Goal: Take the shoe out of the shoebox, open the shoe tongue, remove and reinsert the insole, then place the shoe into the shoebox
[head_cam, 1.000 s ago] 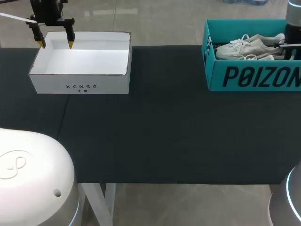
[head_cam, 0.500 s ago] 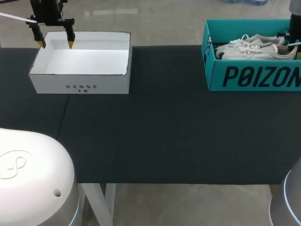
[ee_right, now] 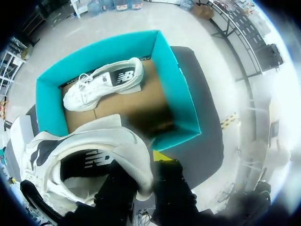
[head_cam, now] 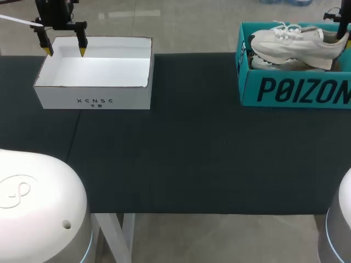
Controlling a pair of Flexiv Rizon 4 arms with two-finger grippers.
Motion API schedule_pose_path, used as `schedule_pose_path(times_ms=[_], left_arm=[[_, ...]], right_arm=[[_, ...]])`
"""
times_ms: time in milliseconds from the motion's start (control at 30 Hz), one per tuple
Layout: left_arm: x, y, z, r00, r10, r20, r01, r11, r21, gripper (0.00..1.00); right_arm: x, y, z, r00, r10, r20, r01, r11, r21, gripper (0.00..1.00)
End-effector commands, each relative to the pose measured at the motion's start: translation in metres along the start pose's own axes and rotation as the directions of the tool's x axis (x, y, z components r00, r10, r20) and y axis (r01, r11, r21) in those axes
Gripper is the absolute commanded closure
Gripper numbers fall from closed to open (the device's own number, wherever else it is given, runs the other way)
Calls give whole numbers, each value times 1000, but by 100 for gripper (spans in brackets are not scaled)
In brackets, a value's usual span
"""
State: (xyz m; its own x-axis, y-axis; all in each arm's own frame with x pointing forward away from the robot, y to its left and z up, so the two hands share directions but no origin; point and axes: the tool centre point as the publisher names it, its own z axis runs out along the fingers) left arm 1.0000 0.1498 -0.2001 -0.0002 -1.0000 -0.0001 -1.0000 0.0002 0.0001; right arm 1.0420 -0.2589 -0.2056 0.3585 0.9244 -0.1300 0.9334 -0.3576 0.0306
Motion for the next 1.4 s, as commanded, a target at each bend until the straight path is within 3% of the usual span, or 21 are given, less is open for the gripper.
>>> schedule_pose_path(times_ms=[33, 433, 933, 967, 1033, 1100, 1400], left_arm=[[0, 0, 0, 1000, 0, 0, 0, 1000, 0, 0], [0, 0, 0, 1000, 0, 0, 0, 1000, 0, 0], [0, 0, 0, 1000, 0, 0, 0, 1000, 0, 0], [0, 0, 0, 1000, 0, 0, 0, 1000, 0, 0], [0, 0, 0, 1000, 0, 0, 0, 1000, 0, 0], [0, 0, 0, 1000, 0, 0, 0, 1000, 0, 0], [0, 0, 0, 1000, 0, 0, 0, 1000, 0, 0]], right_arm=[[19, -34, -41, 996, 10, 93, -7, 999, -37, 100], [67, -68, -46, 989, -109, 98, 107, 994, 19, 100], [67, -68, -46, 989, -109, 98, 107, 994, 19, 100], [73, -82, -48, 992, -101, 78, 100, 995, 16, 100], [89, -109, -47, 983, -66, 169, 68, 998, -6, 100], [102, -130, -41, 980, -53, 193, 57, 998, -17, 100], [126, -197, -6, 995, -10, 97, 18, 996, -83, 100]])
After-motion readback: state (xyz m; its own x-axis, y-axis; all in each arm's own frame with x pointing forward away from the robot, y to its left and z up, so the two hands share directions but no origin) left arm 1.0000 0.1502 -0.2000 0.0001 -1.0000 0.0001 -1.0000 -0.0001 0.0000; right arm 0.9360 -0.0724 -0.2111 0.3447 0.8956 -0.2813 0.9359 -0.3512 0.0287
